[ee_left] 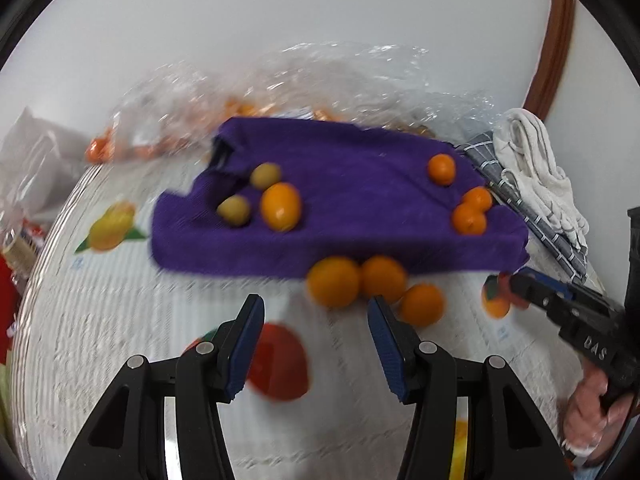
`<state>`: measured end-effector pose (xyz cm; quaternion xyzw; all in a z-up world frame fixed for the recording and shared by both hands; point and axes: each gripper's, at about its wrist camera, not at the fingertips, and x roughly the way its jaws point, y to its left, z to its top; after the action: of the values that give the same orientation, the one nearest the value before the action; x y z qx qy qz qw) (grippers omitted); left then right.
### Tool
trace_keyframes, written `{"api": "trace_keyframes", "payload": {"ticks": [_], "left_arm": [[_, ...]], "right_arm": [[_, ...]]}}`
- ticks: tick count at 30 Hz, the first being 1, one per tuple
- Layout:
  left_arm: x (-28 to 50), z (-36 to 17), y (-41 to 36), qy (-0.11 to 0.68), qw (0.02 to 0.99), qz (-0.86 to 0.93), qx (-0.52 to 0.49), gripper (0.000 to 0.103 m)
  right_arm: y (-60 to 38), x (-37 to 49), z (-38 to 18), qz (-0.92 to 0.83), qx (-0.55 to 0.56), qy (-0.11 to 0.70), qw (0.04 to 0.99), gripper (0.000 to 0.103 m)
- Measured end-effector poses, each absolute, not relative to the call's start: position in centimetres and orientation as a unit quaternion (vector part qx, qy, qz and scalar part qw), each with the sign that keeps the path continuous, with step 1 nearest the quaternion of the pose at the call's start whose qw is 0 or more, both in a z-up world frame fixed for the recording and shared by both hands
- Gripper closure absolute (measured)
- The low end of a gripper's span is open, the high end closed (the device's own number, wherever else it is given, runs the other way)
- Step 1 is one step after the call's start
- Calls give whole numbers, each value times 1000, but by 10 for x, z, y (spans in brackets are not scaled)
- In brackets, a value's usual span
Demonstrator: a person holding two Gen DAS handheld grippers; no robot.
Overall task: Organize fruits
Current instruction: 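Grasp a small red fruit with the right tool while the left grasps an orange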
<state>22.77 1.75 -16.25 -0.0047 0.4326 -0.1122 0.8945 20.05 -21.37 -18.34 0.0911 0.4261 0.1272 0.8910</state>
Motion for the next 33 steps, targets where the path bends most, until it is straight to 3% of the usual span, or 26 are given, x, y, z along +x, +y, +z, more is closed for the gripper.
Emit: {"api": "trace_keyframes", "payload": {"ticks": [10, 12, 14, 33], "left_arm": [[250, -185, 19, 439, 891, -104, -56, 53], [252, -185, 20, 437, 890, -114, -60, 65], [252, -185, 21, 435, 889, -124, -66, 71], [248, -192, 49, 449, 886, -69, -88, 69]], "right_arm": [[-218, 202, -183, 123, 103, 423, 892, 79], [-218, 203, -184, 124, 103, 423, 892, 79], [-216, 204, -186, 123, 101, 427, 890, 79], [-210, 207, -193, 121, 79, 437, 888, 79]]}}
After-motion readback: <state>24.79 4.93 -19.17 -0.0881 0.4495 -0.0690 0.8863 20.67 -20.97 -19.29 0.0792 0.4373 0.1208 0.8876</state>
